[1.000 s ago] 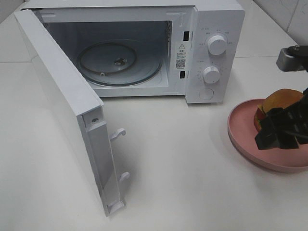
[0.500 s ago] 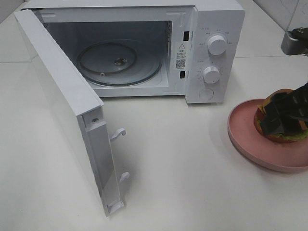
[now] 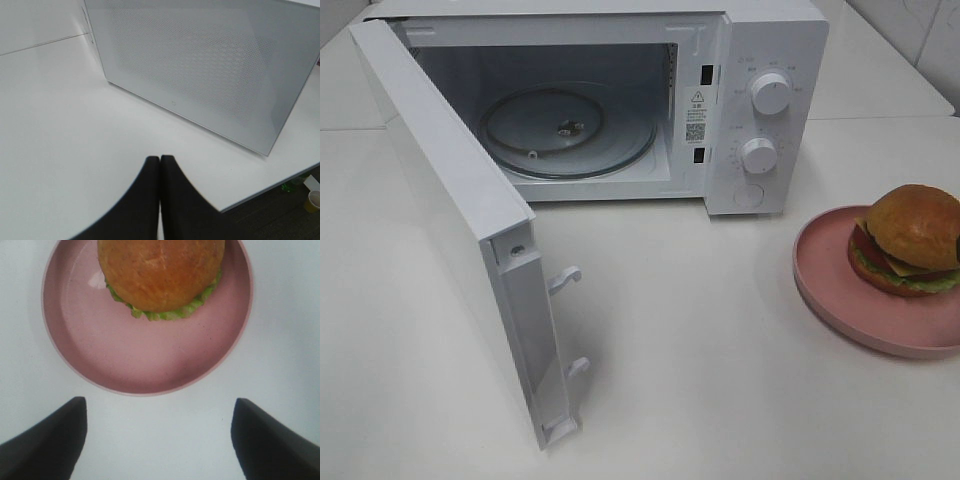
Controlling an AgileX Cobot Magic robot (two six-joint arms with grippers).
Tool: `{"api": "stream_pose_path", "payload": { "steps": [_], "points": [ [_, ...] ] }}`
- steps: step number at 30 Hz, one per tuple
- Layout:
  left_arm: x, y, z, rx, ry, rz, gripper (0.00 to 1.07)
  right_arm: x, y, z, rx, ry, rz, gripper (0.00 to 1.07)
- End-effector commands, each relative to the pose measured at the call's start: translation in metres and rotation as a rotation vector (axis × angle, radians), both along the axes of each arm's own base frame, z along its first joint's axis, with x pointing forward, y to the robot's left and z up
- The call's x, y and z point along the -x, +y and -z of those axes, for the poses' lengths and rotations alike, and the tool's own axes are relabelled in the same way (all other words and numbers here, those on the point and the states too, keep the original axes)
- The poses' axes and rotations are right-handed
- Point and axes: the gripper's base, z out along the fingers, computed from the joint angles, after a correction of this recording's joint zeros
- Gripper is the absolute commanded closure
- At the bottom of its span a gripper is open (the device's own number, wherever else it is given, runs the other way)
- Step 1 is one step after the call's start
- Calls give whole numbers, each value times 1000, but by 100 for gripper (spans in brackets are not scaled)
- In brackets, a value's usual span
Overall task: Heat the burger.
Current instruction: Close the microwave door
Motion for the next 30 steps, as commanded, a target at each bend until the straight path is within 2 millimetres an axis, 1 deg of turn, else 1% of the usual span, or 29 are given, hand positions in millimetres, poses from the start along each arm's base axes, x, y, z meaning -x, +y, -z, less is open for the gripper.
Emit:
{"api": "stream_pose_path", "payload": {
  "steps": [1, 4, 6, 9, 11, 12, 13, 14, 15, 16, 17, 18, 19, 20, 21, 22, 23, 24, 25, 26, 27, 28, 29, 30],
  "points": [
    [3, 1, 0, 6, -20, 1, 106, 11, 0, -7, -10, 26, -3, 33],
    [3, 1, 0, 6, -20, 1, 106, 14, 0, -10, -10, 22, -3, 33],
    [3, 1, 0, 6, -19, 1, 106, 33, 0, -27, -1, -28, -21, 33],
    [3, 1, 0, 6, -19, 2, 106, 38, 0, -31, 2, -39, -32, 33],
    [3, 1, 0, 7, -20, 2, 106, 63, 1, -47, 20, -100, -67, 33],
    [3, 1, 0, 7, -20, 2, 106, 63, 1, -47, 20, -100, -67, 33],
    [3, 1, 0, 7, -20, 2, 106, 70, 1, -50, 24, -121, -73, 33],
    [3, 1, 0, 7, -20, 2, 106, 83, 1, -50, 31, -158, -83, 33],
    [3, 1, 0, 7, -20, 2, 106, 83, 1, -50, 31, -158, -83, 33],
    [3, 1, 0, 7, -20, 2, 106, 96, 1, -45, 32, -184, -84, 33],
    [3, 1, 0, 7, -20, 2, 106, 96, 1, -45, 32, -184, -84, 33],
    [3, 1, 0, 7, -20, 2, 106, 102, 1, -43, 30, -193, -84, 33],
    [3, 1, 0, 7, -21, 2, 106, 117, 2, -38, 26, -215, -84, 33],
    [3, 1, 0, 7, -21, 2, 106, 117, 2, -38, 26, -215, -84, 33],
    [3, 1, 0, 7, -21, 2, 106, 133, 2, -36, 34, -249, -95, 33],
    [3, 1, 0, 7, -21, 2, 106, 133, 2, -36, 34, -249, -95, 33],
    [3, 1, 0, 7, -21, 2, 106, 138, 2, -35, 39, -265, -102, 33],
    [3, 1, 0, 7, -21, 2, 106, 152, 2, -35, 49, -318, -114, 33],
    [3, 1, 0, 7, -21, 2, 106, 152, 2, -35, 49, -318, -114, 33],
    [3, 1, -2, 14, -26, 4, 106, 157, 2, -34, 52, -338, -115, 33],
    [3, 0, -3, 18, -30, 6, 106, 166, 2, -32, 58, -385, -119, 33],
    [3, 0, -3, 18, -30, 6, 106, 166, 2, -32, 58, -385, -119, 33],
    [0, -1, -9, 26, -43, 6, 106, 174, 2, -30, 66, -446, -125, 33],
    [0, -1, -9, 26, -43, 6, 106, 174, 2, -30, 66, -446, -125, 33]
  ]
}}
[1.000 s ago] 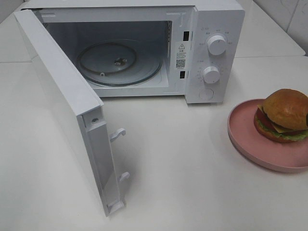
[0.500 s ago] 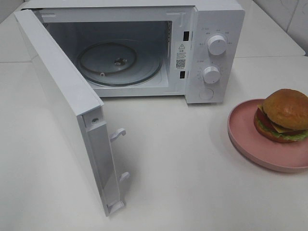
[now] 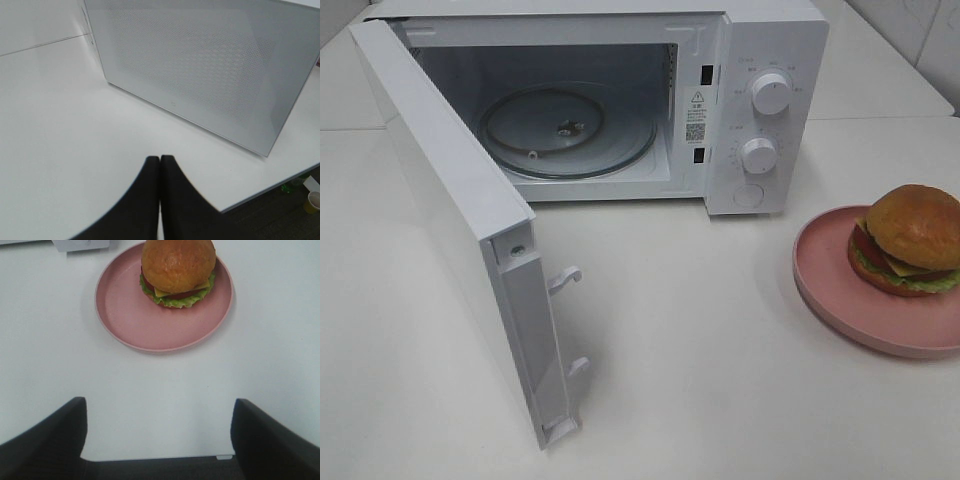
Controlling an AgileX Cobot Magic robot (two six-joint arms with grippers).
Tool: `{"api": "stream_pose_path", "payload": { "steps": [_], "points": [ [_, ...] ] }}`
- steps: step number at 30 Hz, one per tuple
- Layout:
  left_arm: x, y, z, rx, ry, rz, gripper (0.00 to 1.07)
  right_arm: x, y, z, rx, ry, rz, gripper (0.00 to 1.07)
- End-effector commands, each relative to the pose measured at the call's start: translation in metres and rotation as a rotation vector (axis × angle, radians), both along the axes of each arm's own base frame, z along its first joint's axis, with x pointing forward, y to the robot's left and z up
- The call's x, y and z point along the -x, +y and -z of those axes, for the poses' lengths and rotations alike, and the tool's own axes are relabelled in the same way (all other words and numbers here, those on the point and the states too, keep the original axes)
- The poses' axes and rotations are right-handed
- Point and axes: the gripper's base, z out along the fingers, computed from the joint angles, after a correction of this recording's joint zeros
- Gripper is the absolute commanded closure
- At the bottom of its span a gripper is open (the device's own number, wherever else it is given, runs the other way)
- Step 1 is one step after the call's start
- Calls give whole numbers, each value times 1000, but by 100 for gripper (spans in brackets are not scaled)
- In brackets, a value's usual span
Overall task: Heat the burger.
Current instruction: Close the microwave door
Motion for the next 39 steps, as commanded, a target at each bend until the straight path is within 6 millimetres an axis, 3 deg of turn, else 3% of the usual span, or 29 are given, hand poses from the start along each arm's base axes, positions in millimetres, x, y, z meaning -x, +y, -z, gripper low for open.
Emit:
{"api": "stream_pose_path", "payload": {
  "steps": [1, 8, 10, 11, 14, 16, 17, 21, 22, 24, 26, 29, 31, 39],
  "points": [
    [-3, -2, -11, 28, -45, 5, 106, 14, 0, 2, 12, -85, -11, 33],
    [-38, -14, -21, 34, -34, -8, 106, 40, 0, 0, 21, -256, -15, 33],
    [-59, -21, -23, 34, -9, -13, 106, 50, 1, 1, 23, -322, -15, 33],
    [-59, -21, -23, 34, -9, -13, 106, 50, 1, 1, 23, -322, -15, 33],
    [-90, -32, -21, 35, 41, -22, 106, 49, 1, 1, 22, -317, -14, 35],
    [-97, -34, -20, 32, 51, -24, 106, 49, 1, 1, 22, -318, -14, 35],
    [-113, -39, -16, 25, 71, -32, 106, 49, 1, 1, 22, -318, -14, 35],
    [-134, -46, -9, 14, 96, -41, 106, 49, 1, 1, 22, -319, -14, 35],
    [-149, -50, -3, 9, 108, -48, 106, 49, 1, 1, 22, -319, -14, 35],
    [-155, -52, 0, 7, 112, -51, 106, 49, 0, 1, 23, -319, -14, 35],
    [-180, -59, 11, 8, 100, -67, 106, 49, 0, 1, 23, -319, -14, 35],
    [-187, -61, 14, 9, 92, -71, 106, 49, 0, 1, 23, -319, -14, 35],
    [-204, -66, 23, -1, 68, -75, 106, 49, 0, 1, 23, -319, -14, 35],
    [-239, -80, 43, -44, 89, -60, 106, 49, 0, 1, 23, -319, -14, 35]
  ]
}}
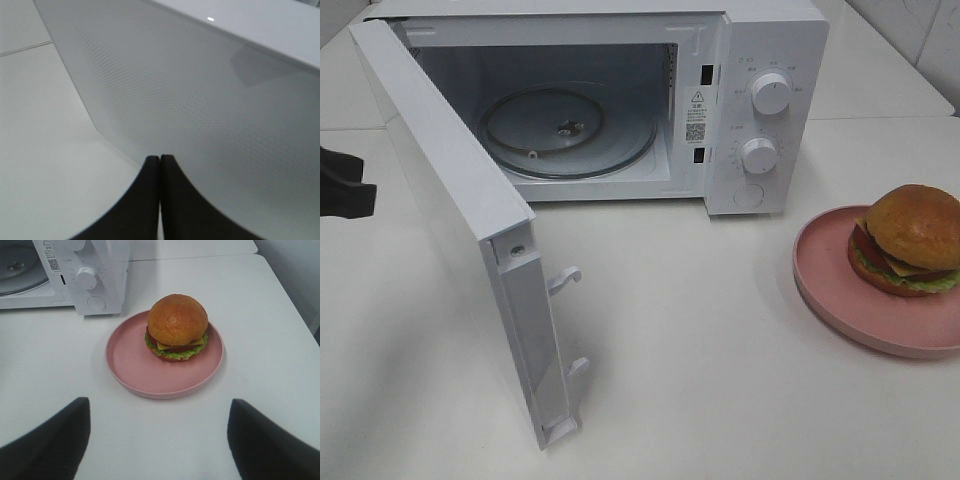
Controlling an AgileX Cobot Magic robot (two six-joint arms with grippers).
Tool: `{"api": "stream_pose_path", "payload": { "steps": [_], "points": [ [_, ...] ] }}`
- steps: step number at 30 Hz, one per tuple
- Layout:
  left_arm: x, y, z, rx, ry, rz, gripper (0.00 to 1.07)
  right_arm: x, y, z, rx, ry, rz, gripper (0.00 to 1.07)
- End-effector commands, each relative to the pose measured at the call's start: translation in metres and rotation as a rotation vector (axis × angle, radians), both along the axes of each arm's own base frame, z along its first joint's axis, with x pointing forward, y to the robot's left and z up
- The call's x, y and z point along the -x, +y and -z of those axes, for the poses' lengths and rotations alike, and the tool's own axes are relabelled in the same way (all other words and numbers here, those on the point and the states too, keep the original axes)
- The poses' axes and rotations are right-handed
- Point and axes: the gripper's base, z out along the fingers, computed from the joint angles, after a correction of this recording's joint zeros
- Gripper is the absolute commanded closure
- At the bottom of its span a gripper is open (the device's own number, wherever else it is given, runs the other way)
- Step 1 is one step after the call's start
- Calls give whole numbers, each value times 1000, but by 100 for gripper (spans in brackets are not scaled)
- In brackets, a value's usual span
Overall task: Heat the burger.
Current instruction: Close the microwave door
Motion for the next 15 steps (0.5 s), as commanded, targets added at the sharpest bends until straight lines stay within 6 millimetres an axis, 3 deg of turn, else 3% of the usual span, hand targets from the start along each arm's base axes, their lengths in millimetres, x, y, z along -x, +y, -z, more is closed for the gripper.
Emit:
{"api": "stream_pose_path", "payload": {
  "steps": [1, 8, 15],
  "points": [
    [-11, -6, 1, -4, -34, 14, 106, 3, 0, -1, 6, -33, 0, 35],
    [-39, -29, 11, -17, -40, 66, 106, 3, 0, -1, 6, -33, 0, 35],
    [-53, -36, 18, -9, -71, 67, 106, 3, 0, -1, 6, -33, 0, 35]
  ]
}}
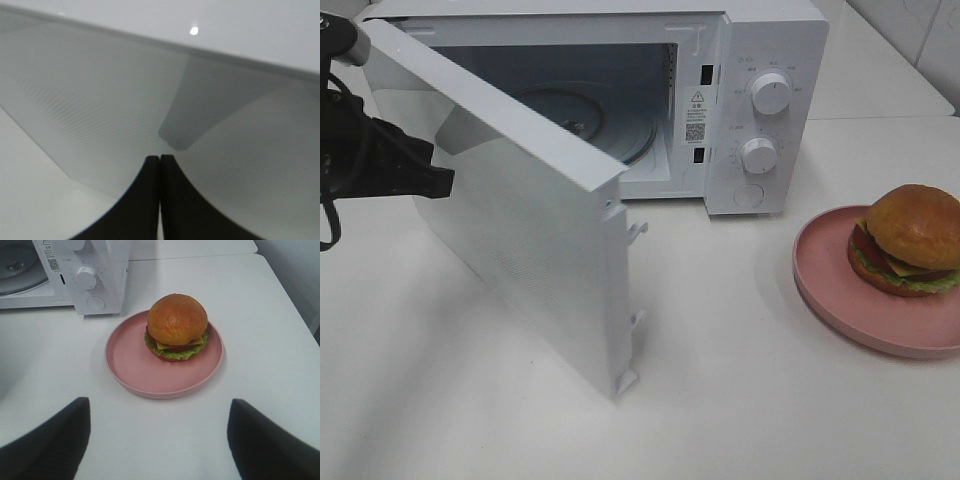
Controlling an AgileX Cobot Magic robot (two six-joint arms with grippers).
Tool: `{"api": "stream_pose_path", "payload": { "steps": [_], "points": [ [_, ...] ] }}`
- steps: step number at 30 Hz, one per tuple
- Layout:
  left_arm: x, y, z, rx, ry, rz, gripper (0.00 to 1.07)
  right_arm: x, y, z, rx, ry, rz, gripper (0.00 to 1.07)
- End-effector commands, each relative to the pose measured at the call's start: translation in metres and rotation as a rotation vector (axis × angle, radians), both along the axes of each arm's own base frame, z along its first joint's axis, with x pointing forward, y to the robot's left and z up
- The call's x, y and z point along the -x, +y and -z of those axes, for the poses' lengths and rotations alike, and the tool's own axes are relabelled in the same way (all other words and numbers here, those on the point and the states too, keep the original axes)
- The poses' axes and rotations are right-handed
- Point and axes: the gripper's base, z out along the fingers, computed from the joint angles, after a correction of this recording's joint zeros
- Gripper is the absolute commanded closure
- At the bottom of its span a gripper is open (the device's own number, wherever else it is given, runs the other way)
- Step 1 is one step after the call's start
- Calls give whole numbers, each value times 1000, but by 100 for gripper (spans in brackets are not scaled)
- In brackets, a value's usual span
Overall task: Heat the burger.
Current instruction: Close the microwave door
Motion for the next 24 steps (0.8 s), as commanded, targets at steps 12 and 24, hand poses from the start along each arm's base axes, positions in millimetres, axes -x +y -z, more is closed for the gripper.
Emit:
{"api": "stream_pose_path", "payload": {
  "steps": [12, 24],
  "points": [
    [-30, -43, 8, 0, -64, 103, 106, 3, 0, -1, 6, -33, 0, 35],
    [-64, -87, 11, 16, -95, 163, 106, 3, 0, -1, 6, -33, 0, 36]
  ]
}}
